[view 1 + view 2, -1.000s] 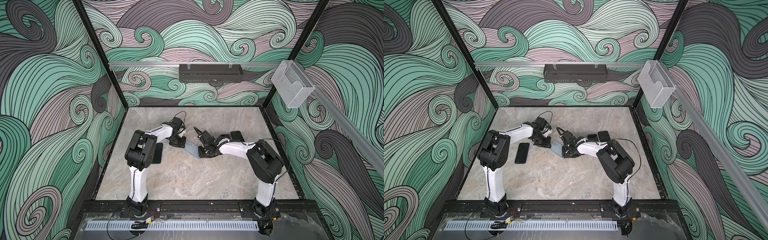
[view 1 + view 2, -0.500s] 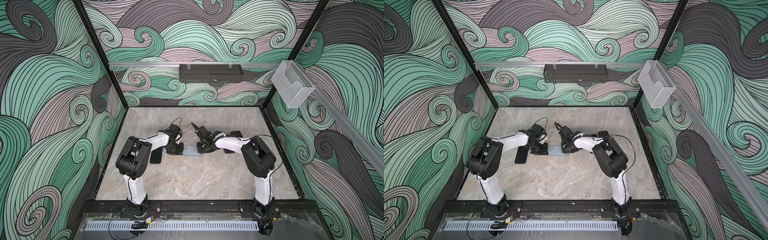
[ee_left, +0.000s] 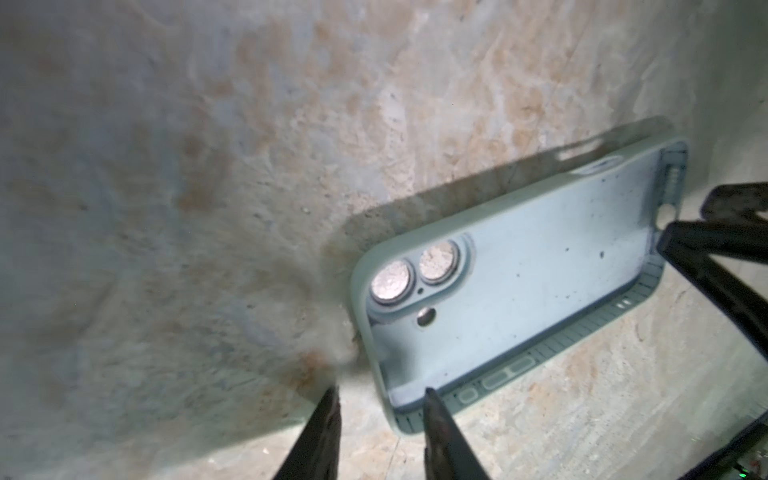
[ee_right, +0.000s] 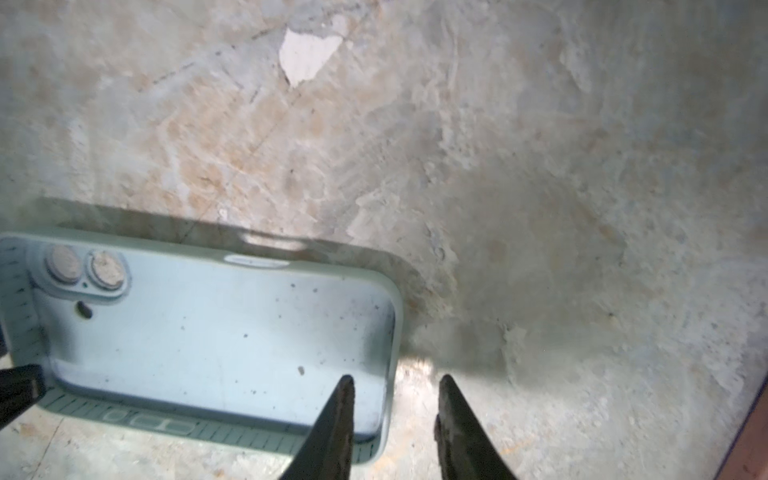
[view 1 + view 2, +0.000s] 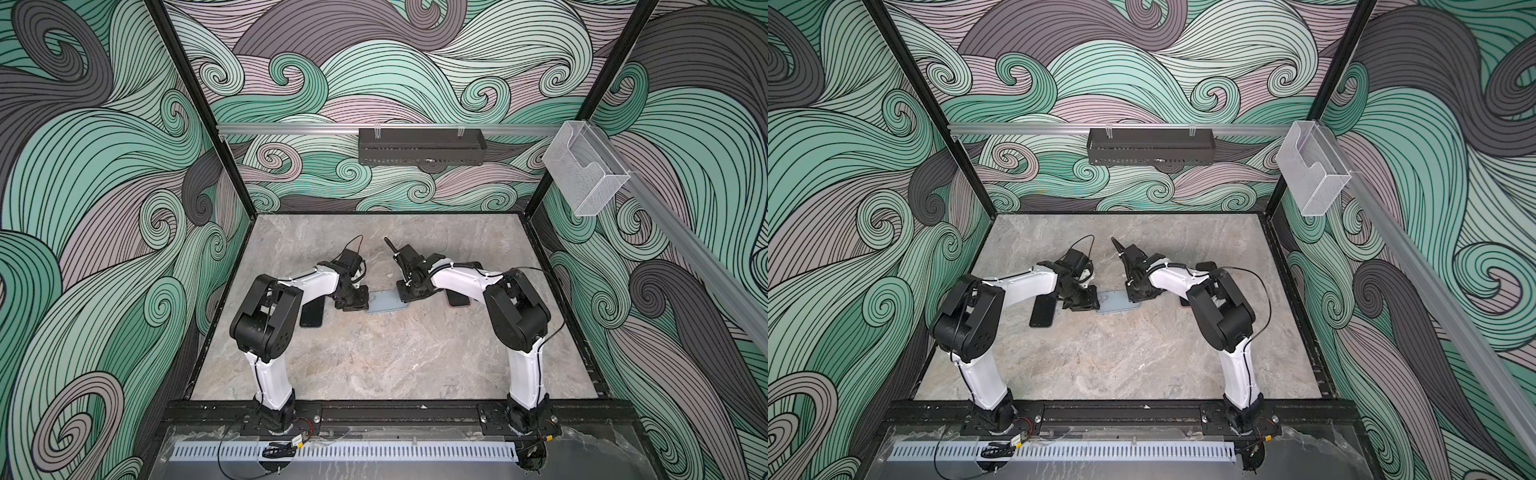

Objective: Put the phone into the phone case
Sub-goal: 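Grasp the mint case's other end with the left gripper while the right gripper holds it, then release the mint case with both grippers and lift them clear, then grasp the black-fronted phone with the left gripper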

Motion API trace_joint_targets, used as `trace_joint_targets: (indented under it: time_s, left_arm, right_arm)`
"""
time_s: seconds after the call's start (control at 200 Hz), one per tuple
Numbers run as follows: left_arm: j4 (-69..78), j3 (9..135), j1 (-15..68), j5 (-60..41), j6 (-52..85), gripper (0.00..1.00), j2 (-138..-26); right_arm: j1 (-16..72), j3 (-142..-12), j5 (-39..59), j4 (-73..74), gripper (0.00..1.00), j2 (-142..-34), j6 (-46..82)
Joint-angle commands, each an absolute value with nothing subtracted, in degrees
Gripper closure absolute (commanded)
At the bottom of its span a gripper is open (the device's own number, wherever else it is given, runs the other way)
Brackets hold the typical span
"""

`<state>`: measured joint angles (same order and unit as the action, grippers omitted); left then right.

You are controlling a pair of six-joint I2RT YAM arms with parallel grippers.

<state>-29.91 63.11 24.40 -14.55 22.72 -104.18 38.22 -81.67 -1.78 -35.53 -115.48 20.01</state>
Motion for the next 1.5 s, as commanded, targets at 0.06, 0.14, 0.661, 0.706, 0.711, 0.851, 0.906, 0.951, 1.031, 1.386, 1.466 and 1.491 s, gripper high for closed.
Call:
trace_joint_targets:
  time_s: [0.06, 0.14, 0.661, 0.706, 0.711, 0.851, 0.906, 0.951, 1.031, 1.386, 1.466, 1.491]
  left_arm:
    - [-36.40, 64.90, 23.64, -3.17, 25.52, 0.39, -98.43]
    - [-39.90, 64.42, 22.85, 3.75, 27.51, 0.32, -94.49]
    - [-48.27, 60.66, 11.25, 17.03, 32.17, 0.15, -93.50]
    - [-46.42, 60.16, 11.18, 14.82, 30.27, 0.02, -93.53]
    - [-46.06, 60.01, 11.21, 14.44, 30.08, 0.02, -93.52]
    - [-40.77, 58.00, 10.62, 9.84, 28.91, 0.01, -93.18]
    - [-41.29, 58.66, 10.17, 9.65, 29.22, 0.02, -94.53]
    - [-41.85, 59.35, 9.94, 9.67, 29.30, 0.05, -95.91]
    - [-41.84, 59.77, 9.82, 9.17, 29.03, 0.08, -98.42]
    - [-38.50, 57.57, 9.72, 6.27, 28.58, 0.21, -99.91]
    - [-38.48, 57.27, 9.76, 5.73, 28.48, 0.25, -99.87]
    - [-38.37, 57.16, 9.78, 5.51, 28.49, 0.25, -99.92]
  right_arm:
    - [37.66, -81.43, -2.94, -39.84, 0.53, -109.25, 17.62]
    - [37.65, -80.74, -2.68, -40.54, 0.47, -106.35, 16.35]
    - [37.61, -72.52, 1.04, -40.91, 0.38, -94.08, 13.00]
    - [37.61, -71.85, 1.22, -40.93, 0.38, -93.69, 13.00]
    - [37.61, -71.78, 1.23, -40.94, 0.38, -93.65, 13.00]
    - [37.61, -70.15, 1.36, -40.62, 0.38, -92.83, 12.89]
    - [37.61, -69.77, 1.43, -40.63, 0.38, -92.55, 13.04]
    - [37.61, -69.45, 1.47, -40.53, 0.38, -92.20, 13.10]
    - [37.61, -69.20, 1.49, -40.26, 0.37, -91.86, 13.16]
    - [37.61, -69.43, 1.47, -40.33, 0.37, -92.12, 13.10]
    - [37.57, -69.35, 1.19, -40.31, 0.37, -92.27, 13.07]
    - [37.60, -69.30, 1.08, -40.32, 0.37, -92.28, 13.01]
